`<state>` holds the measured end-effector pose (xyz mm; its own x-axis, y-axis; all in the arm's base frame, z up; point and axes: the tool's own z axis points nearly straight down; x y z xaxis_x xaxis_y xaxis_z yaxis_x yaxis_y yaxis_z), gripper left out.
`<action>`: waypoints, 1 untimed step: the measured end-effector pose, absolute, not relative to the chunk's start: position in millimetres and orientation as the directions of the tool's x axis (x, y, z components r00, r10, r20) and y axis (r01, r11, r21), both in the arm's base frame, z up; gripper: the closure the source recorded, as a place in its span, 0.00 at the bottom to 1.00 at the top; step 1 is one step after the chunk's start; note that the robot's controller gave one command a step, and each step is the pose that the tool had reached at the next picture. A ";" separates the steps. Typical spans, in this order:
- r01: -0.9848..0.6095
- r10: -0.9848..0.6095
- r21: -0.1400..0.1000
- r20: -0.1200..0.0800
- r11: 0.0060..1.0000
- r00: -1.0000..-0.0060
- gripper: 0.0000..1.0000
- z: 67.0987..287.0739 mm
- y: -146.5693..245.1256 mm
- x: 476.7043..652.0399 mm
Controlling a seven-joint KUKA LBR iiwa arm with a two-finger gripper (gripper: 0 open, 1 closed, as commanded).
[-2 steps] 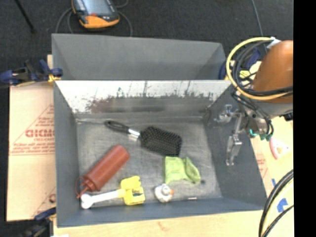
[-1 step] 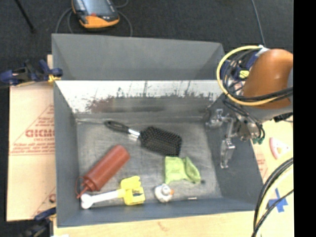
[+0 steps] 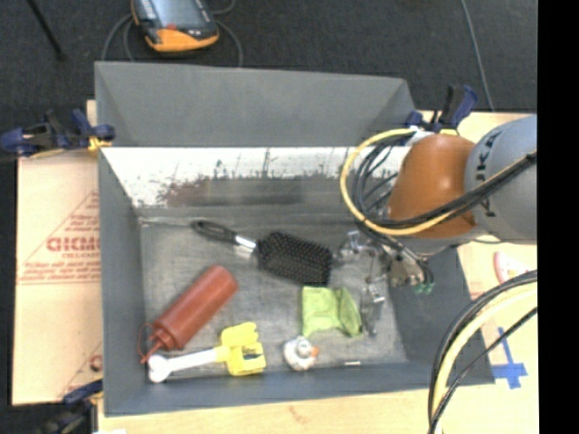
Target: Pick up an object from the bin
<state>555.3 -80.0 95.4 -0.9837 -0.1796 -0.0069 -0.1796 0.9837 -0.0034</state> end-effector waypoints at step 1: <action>-0.318 -0.318 -0.004 -0.003 0.948 -0.948 0.00 73.9 -65.1 565.8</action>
Offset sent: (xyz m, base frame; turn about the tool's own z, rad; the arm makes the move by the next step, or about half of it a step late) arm -0.0327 0.0542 -0.0254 0.1244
